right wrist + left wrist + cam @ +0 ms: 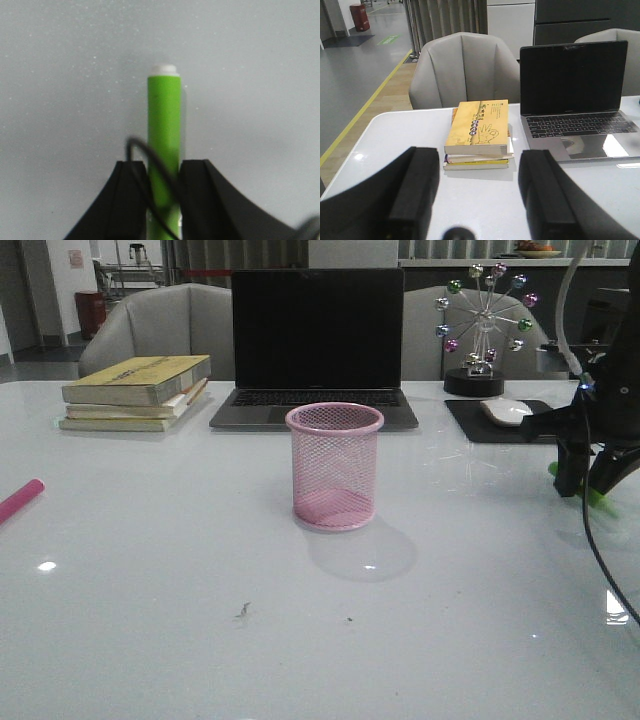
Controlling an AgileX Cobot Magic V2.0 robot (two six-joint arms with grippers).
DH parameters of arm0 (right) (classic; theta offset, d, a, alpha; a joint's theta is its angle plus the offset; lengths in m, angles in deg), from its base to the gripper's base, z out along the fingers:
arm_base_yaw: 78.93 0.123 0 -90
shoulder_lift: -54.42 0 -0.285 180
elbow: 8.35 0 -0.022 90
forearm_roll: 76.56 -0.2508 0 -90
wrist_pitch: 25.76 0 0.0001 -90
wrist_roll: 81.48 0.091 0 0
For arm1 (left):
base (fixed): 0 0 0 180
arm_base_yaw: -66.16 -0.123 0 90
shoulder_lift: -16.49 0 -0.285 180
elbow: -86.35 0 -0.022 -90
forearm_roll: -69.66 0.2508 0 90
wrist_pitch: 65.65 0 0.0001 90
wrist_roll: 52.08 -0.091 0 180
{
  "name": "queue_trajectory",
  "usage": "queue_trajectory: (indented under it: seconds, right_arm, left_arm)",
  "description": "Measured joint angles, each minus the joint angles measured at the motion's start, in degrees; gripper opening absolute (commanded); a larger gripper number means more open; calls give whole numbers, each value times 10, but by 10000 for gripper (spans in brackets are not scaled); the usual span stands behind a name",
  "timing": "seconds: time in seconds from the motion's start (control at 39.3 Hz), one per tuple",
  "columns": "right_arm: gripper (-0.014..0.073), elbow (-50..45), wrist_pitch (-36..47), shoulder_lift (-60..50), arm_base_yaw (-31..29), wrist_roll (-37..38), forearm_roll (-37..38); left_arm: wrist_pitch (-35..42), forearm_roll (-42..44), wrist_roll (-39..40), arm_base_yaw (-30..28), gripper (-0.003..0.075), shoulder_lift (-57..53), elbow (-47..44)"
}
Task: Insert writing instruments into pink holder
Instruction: 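Lower the right gripper onto the green highlighter and close it, then lift the green highlighter and carry it toward the pink holder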
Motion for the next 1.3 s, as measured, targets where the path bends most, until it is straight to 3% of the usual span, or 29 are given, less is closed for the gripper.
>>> queue_trajectory:
  seconds: [0.38,0.69,1.3]
  right_arm:
    - [228,2,-17,1,-1,0,1]
    - [228,-11,16,-17,7,-8,-14]
    - [228,-18,133,-211,125,-21,-23]
  left_arm:
    - [0,0,0,0,426,0,0]
    - [0,0,0,0,426,0,0]
    - [0,0,0,0,426,0,0]
